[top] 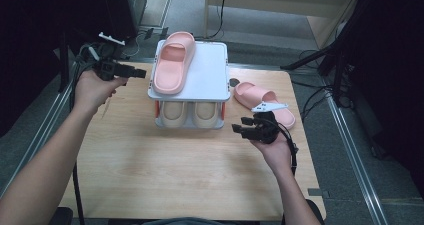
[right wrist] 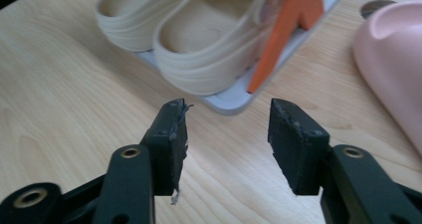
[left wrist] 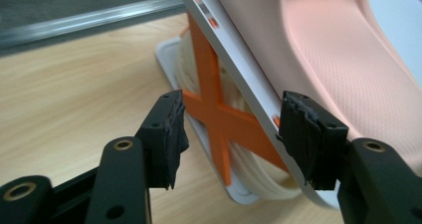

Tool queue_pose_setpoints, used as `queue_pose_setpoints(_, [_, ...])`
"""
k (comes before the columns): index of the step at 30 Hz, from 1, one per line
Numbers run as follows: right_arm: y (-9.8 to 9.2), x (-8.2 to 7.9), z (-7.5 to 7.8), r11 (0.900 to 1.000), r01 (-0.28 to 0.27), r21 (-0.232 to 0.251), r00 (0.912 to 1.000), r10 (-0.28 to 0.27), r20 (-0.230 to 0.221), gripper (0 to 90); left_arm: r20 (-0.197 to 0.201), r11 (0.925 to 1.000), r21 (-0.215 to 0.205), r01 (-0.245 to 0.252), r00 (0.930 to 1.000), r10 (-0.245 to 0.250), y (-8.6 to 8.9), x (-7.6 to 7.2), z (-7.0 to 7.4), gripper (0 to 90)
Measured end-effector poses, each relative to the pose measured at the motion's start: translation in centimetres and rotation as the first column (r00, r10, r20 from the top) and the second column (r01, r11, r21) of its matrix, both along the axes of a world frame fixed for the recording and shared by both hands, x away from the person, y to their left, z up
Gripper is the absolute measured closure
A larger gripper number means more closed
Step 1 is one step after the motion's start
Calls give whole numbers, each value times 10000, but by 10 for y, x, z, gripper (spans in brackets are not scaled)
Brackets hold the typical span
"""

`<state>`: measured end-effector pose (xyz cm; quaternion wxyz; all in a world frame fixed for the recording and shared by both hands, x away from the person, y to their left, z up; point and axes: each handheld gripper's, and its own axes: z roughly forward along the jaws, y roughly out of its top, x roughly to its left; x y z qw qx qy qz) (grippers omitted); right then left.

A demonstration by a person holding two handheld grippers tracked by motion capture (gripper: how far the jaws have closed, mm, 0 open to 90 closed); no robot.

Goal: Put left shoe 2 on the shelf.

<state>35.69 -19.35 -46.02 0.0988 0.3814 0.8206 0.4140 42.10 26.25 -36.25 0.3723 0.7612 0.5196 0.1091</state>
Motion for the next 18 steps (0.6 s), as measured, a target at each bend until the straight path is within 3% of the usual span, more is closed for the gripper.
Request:
queue_pose_setpoints(2, [-4,4,0,9998,176,-135,9998,-177,-26,528,81,9998,-168,93,9999,-91,1,-8,-6,427])
queue_pose_setpoints(4, [-11,9,-2,9993,325,-181,9994,-323,127,544,101,9998,-68,162,9998,-161,0,-13,-10,423])
queue_pose_setpoints(11, [-39,29,-7,9932,1160,-21,9932,-1160,-26,629,224,9991,241,362,9991,-368,-1,-35,-30,408])
queue_pose_setpoints(15, [-51,37,-10,9872,1595,-60,9872,-1596,-51,649,258,9989,-152,434,9987,-430,1,-50,-42,396])
queue_pose_setpoints(18, [-58,43,-12,9810,1934,-126,9811,-1934,10,664,331,9989,-125,461,9984,-457,-1,-61,-51,392])
